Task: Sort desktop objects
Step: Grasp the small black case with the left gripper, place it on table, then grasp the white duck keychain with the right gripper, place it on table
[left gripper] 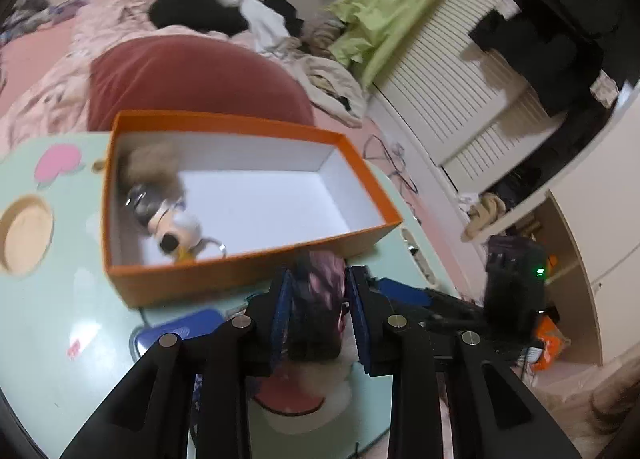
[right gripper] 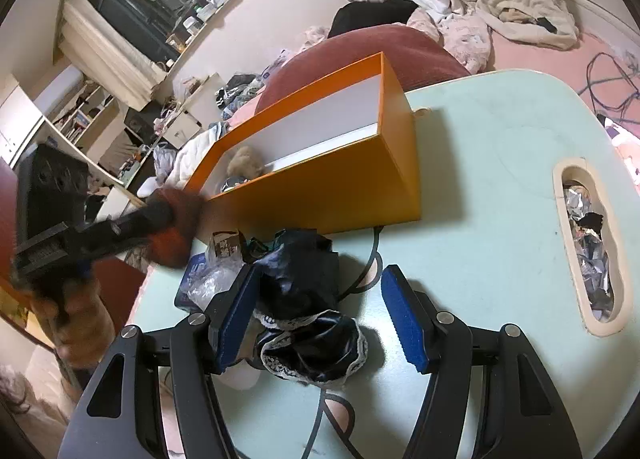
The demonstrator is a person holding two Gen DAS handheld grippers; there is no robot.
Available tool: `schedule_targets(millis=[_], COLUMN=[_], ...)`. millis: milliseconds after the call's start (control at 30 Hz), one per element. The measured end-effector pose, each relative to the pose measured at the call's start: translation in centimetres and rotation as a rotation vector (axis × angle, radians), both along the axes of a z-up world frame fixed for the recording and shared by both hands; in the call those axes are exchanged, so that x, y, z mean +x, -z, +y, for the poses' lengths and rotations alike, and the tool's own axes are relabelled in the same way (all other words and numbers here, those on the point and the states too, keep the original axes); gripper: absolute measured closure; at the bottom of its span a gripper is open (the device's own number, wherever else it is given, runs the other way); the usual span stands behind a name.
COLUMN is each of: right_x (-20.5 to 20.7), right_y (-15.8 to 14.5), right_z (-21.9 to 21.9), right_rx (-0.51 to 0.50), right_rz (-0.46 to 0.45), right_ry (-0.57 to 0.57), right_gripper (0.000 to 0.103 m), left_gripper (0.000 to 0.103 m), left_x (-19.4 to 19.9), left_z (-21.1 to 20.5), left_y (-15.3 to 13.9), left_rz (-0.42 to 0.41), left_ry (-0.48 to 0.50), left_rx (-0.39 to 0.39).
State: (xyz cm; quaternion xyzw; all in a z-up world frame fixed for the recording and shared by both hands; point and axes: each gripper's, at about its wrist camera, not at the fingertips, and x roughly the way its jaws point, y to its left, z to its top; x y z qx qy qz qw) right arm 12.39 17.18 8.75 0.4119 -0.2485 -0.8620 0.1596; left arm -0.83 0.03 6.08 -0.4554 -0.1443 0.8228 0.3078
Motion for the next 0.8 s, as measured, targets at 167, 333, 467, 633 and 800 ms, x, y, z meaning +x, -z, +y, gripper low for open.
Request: schedule_targets(millis=[167,333,467,633,800], right_x=[0.2,-0.3,-2.2,-7.2,-12.0], right_y=[-0.6,-2.7,-5.6,-7.6,-7.0], right_z=[-0.4,-1.5,-3.8,-5.7,-7.5], right_rx=[0.027,0.009,0.048,0.031,0.089], right_rz=[0.018,0.077,0.155,0.109,-0.067], right_ry=[0.002,-0.019,-0.080,-0.138,-0.162], right_gripper=[0.039,0.039,0.039,0.039,0.039], left_gripper=[0.053,0.045,0.039,0.036,0.026], left_x=[1.2,1.9,2.4,3.4,4.1], left_z=[-1.6,-5.1,-8.3,-11.2,-13.4], left_y=[-0.3,-2.0,-2.6,-2.4,-2.1], left_rz=[0.042,0.136,0.182,0.204,0.232], left_ry=[-0.062,-0.159,-0.271,-0.365,-0.456], left_rx=[0.057,0.118,0.136,0.169,0.143])
